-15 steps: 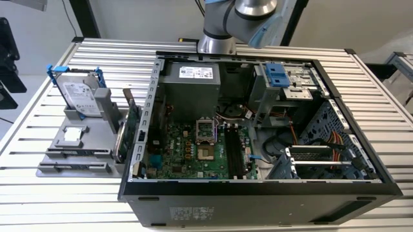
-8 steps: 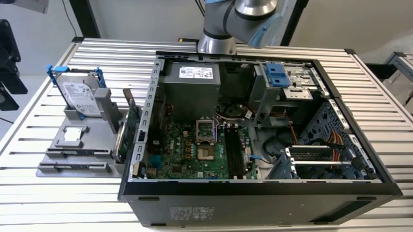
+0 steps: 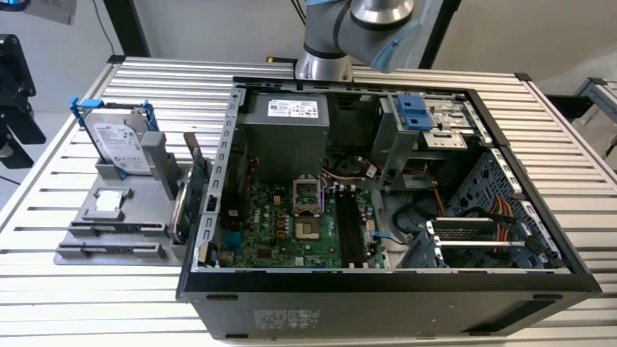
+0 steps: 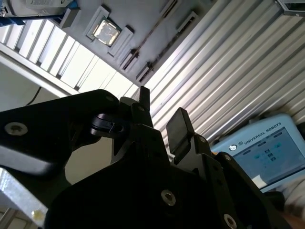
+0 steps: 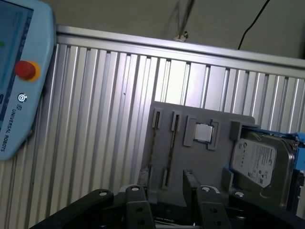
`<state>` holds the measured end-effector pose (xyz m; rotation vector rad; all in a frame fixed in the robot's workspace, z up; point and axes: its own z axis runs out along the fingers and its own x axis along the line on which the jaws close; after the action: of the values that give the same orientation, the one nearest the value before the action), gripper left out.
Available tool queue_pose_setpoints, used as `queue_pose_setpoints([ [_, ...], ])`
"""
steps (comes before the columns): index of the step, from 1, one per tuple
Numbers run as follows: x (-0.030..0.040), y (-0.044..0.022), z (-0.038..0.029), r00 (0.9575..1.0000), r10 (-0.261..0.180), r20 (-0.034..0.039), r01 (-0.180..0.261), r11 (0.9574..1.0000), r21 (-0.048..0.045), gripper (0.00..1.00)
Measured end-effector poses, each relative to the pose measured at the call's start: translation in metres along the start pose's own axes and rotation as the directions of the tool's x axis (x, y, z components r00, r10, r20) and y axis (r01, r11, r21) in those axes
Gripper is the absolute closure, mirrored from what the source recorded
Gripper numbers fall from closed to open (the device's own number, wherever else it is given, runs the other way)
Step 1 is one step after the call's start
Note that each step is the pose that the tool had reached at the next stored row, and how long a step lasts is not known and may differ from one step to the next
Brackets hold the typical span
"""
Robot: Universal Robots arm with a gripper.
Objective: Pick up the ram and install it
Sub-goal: 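Pick up the ram and move it above insertion slot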
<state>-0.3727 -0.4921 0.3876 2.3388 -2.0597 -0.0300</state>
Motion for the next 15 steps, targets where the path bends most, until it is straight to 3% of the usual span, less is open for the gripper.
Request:
queue_pose_setpoints([
  [7, 0.0000, -0.0002, 0.0049, 0.9997, 0.023, -0.0012, -0.023, 0.9996, 0.0153, 0.00],
  [15, 0.0000, -0.0003, 0.0092, 0.9991, 0.041, -0.0012, -0.041, 0.9989, 0.0219, 0.00],
])
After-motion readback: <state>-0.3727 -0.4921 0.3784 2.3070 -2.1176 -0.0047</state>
